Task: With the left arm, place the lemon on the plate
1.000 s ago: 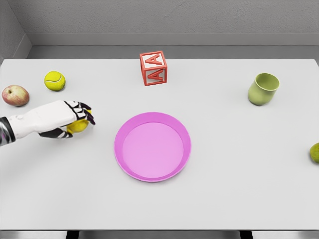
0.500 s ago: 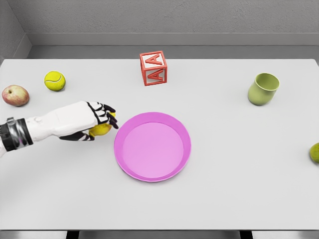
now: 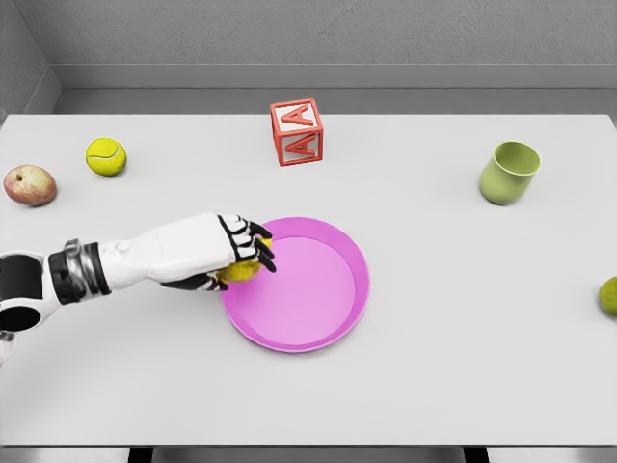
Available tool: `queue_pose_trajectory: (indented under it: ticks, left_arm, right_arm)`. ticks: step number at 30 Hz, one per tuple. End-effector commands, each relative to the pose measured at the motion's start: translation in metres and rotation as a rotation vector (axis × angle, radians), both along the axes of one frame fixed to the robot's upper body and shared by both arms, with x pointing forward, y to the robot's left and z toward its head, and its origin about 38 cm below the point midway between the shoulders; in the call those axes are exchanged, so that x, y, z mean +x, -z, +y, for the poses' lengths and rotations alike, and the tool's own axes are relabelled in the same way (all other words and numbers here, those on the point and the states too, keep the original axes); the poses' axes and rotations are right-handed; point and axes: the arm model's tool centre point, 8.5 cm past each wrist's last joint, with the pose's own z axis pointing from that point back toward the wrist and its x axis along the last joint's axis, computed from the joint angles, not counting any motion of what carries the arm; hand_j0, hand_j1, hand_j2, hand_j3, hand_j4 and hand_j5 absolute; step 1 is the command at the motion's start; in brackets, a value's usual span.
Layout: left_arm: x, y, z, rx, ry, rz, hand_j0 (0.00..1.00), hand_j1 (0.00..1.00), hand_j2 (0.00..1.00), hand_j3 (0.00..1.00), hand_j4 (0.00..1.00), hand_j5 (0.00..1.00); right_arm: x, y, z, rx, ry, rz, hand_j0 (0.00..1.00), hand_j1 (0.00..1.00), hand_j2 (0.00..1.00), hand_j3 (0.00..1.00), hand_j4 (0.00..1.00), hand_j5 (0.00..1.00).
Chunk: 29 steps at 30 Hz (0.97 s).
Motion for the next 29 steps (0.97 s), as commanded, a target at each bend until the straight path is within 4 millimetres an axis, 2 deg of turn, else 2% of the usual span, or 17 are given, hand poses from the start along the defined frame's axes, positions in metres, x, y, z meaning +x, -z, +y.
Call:
queue_pose_trajectory:
  ticks: [1, 2, 5, 6, 7, 9, 10, 12, 13, 16, 19, 24, 26, 27, 29]
  left_arm:
    - [-0.006, 0.008, -0.019, -0.018, 0.043, 0.031, 0.70, 0.70, 0.70, 0.70, 0.70, 0.70]
    - [-0.006, 0.009, -0.019, -0.017, 0.042, 0.033, 0.70, 0.70, 0.70, 0.70, 0.70, 0.70]
    - [-0.009, 0.013, -0.037, -0.023, 0.078, 0.050, 0.70, 0.70, 0.70, 0.70, 0.70, 0.70]
    - [-0.009, 0.012, -0.042, -0.017, 0.096, 0.048, 0.74, 0.74, 0.74, 0.74, 0.74, 0.74]
    - [-0.008, 0.012, -0.041, -0.023, 0.094, 0.050, 0.90, 0.90, 0.90, 0.90, 0.90, 0.90]
    - [-0.007, 0.011, -0.040, -0.022, 0.090, 0.048, 0.94, 0.94, 0.94, 0.94, 0.94, 0.94]
    - [-0.005, 0.009, -0.038, -0.031, 0.082, 0.043, 0.99, 0.99, 0.99, 0.99, 0.99, 0.99]
    - [-0.004, 0.007, -0.036, -0.030, 0.079, 0.039, 1.00, 1.00, 1.00, 1.00, 1.00, 1.00]
    - [-0.003, 0.005, -0.031, -0.020, 0.068, 0.033, 1.00, 1.00, 1.00, 1.00, 1.00, 1.00]
    - [0.011, -0.018, 0.021, 0.033, -0.046, -0.027, 1.00, 1.00, 1.00, 1.00, 1.00, 1.00]
    - [0.020, -0.038, 0.063, 0.031, -0.146, -0.047, 1.00, 1.00, 1.00, 1.00, 1.00, 1.00]
    - [0.024, -0.037, 0.125, 0.049, -0.307, -0.010, 1.00, 1.00, 1.00, 1.00, 1.00, 1.00]
    - [0.024, -0.038, 0.127, 0.056, -0.310, -0.012, 1.00, 1.00, 1.00, 1.00, 1.00, 1.00]
    - [0.019, -0.026, 0.131, 0.065, -0.318, 0.023, 1.00, 1.00, 1.00, 1.00, 1.00, 1.00]
    - [0.015, -0.017, 0.134, 0.081, -0.325, 0.049, 1.00, 1.00, 1.00, 1.00, 1.00, 1.00]
  right_arm:
    - [0.000, 0.000, 0.000, 0.000, 0.000, 0.001, 1.00, 1.00, 1.00, 1.00, 1.00, 1.00]
    - [0.000, 0.000, 0.000, 0.000, 0.000, 0.001, 1.00, 1.00, 1.00, 1.00, 1.00, 1.00]
    - [0.000, 0.000, 0.000, 0.000, 0.000, -0.001, 1.00, 1.00, 1.00, 1.00, 1.00, 1.00]
    - [0.000, 0.000, 0.000, 0.000, 0.000, -0.001, 1.00, 1.00, 1.00, 1.00, 1.00, 1.00]
    - [0.000, 0.000, 0.000, 0.000, 0.000, 0.001, 1.00, 1.00, 1.00, 1.00, 1.00, 1.00]
    - [0.000, 0.000, 0.000, 0.000, 0.000, 0.001, 1.00, 1.00, 1.00, 1.00, 1.00, 1.00]
    - [0.000, 0.000, 0.000, 0.000, 0.000, 0.001, 1.00, 1.00, 1.00, 1.00, 1.00, 1.00]
    - [0.000, 0.000, 0.000, 0.000, 0.000, -0.001, 1.00, 1.00, 1.00, 1.00, 1.00, 1.00]
    - [0.000, 0.000, 0.000, 0.000, 0.000, 0.001, 1.00, 1.00, 1.00, 1.00, 1.00, 1.00]
    - [0.000, 0.000, 0.000, 0.000, 0.000, -0.001, 1.00, 1.00, 1.00, 1.00, 1.00, 1.00]
    - [0.000, 0.000, 0.000, 0.000, 0.000, 0.001, 1.00, 1.00, 1.00, 1.00, 1.00, 1.00]
    - [0.000, 0.000, 0.000, 0.000, 0.000, 0.001, 1.00, 1.00, 1.00, 1.00, 1.00, 1.00]
    - [0.000, 0.000, 0.000, 0.000, 0.000, 0.001, 1.00, 1.00, 1.00, 1.00, 1.00, 1.00]
    - [0.000, 0.000, 0.000, 0.000, 0.000, 0.001, 1.00, 1.00, 1.00, 1.00, 1.00, 1.00]
    - [0.000, 0.000, 0.000, 0.000, 0.000, 0.001, 1.00, 1.00, 1.00, 1.00, 1.00, 1.00]
